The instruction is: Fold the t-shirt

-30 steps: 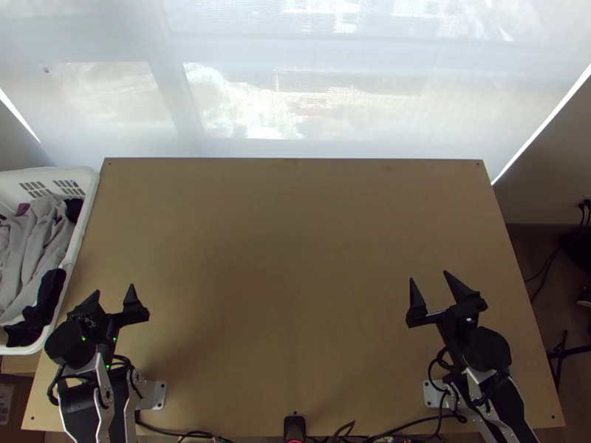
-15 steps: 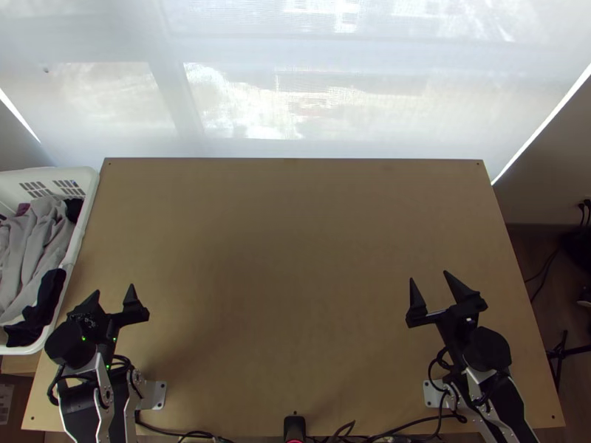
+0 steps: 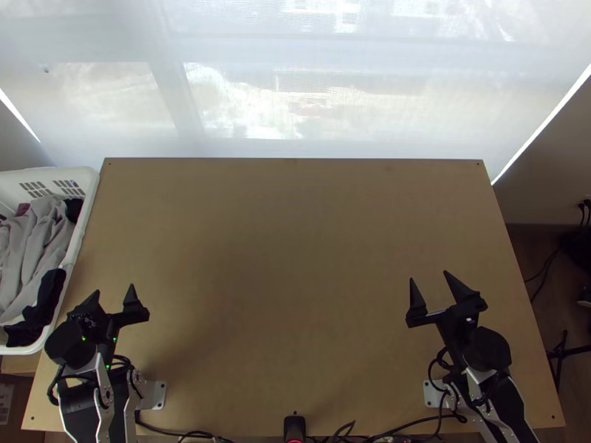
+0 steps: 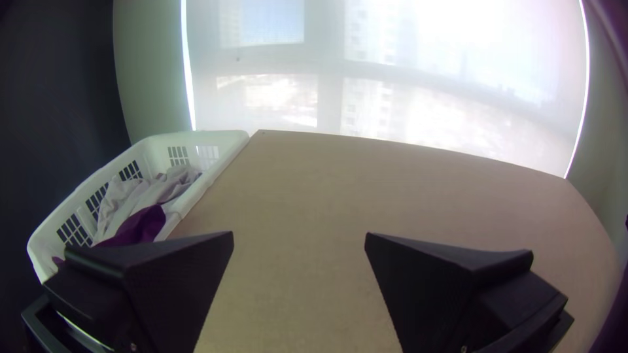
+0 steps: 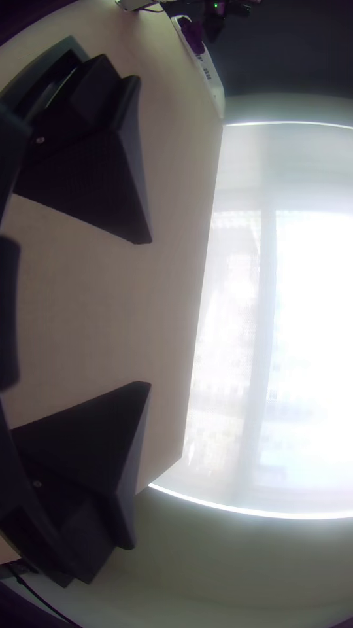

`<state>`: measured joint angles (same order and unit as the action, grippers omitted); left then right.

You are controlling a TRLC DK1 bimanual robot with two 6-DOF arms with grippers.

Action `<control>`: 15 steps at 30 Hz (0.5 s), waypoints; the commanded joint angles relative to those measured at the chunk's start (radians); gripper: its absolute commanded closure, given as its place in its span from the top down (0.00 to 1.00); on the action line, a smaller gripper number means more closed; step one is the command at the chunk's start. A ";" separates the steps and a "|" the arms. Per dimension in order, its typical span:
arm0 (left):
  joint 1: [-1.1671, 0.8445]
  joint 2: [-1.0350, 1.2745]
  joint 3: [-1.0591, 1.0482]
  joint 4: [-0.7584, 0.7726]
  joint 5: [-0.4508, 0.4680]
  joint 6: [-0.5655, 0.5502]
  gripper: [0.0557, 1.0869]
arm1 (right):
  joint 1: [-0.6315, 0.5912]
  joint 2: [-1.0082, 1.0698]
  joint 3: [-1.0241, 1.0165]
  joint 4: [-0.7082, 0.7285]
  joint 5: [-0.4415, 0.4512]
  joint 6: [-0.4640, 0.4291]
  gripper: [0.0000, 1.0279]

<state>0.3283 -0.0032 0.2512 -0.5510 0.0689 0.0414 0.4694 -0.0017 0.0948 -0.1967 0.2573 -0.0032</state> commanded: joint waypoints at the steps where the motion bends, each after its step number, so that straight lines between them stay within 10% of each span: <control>1: 0.000 0.000 0.000 0.000 0.000 -0.002 0.95 | 0.000 0.000 0.000 0.000 0.000 0.000 0.95; 15: 0.000 0.000 0.000 0.000 0.000 -0.002 0.95 | -0.101 0.000 0.000 0.000 -0.001 0.002 0.95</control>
<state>0.3279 -0.0032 0.2512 -0.5510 0.0689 0.0380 0.4168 -0.0017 0.0948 -0.1967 0.2577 -0.0032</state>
